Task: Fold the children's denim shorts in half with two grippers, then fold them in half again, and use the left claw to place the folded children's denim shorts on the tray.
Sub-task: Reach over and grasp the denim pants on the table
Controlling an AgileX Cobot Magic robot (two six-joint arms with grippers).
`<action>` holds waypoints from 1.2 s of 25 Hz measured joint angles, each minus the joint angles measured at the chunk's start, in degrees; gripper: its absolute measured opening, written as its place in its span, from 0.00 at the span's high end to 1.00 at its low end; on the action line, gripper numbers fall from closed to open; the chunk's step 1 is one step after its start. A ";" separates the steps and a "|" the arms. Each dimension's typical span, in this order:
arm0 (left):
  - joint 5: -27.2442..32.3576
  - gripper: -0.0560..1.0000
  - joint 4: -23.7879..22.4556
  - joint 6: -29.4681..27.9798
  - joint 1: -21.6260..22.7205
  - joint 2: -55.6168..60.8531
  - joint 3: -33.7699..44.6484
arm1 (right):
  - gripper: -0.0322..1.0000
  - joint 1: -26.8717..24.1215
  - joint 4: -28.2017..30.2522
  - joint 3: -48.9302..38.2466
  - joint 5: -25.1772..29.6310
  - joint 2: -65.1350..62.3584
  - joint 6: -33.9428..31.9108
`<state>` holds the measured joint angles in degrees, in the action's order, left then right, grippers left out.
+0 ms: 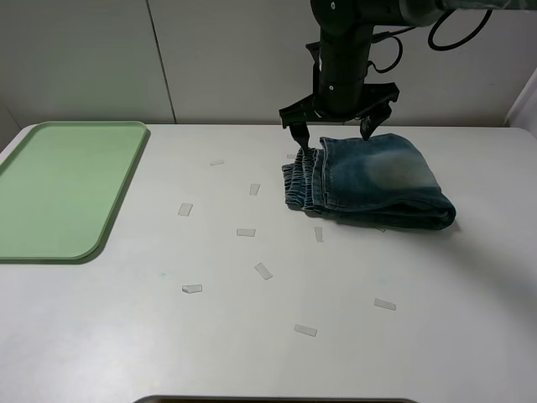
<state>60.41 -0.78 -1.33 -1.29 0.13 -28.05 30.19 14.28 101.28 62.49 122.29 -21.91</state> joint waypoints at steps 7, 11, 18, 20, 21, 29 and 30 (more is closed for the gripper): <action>0.00 0.05 0.00 0.00 0.00 0.00 0.00 | 0.30 0.00 0.18 3.43 5.26 -1.59 1.35; 0.00 0.05 0.00 0.00 0.00 0.00 0.00 | 0.30 0.00 0.18 3.55 6.71 -4.10 3.07; 0.00 0.05 0.00 0.00 0.00 0.00 0.00 | 0.30 0.00 -5.86 3.49 7.00 -10.97 10.46; 0.00 0.05 0.00 0.00 0.00 0.00 0.00 | 0.30 0.00 -8.70 3.38 7.07 -13.52 13.09; 0.00 0.05 0.00 0.00 0.00 0.00 0.00 | 0.30 0.00 -9.44 3.38 7.07 -14.64 14.01; 0.00 0.05 0.00 0.00 0.00 0.00 0.00 | 0.30 0.00 -10.75 -4.15 7.07 -24.97 18.12; 0.00 0.05 0.00 0.00 0.00 0.00 0.00 | 0.30 0.00 -10.75 -5.86 7.07 -26.47 18.63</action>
<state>60.41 -0.78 -1.33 -1.29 0.13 -28.05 30.19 3.53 95.43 69.57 95.83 -3.28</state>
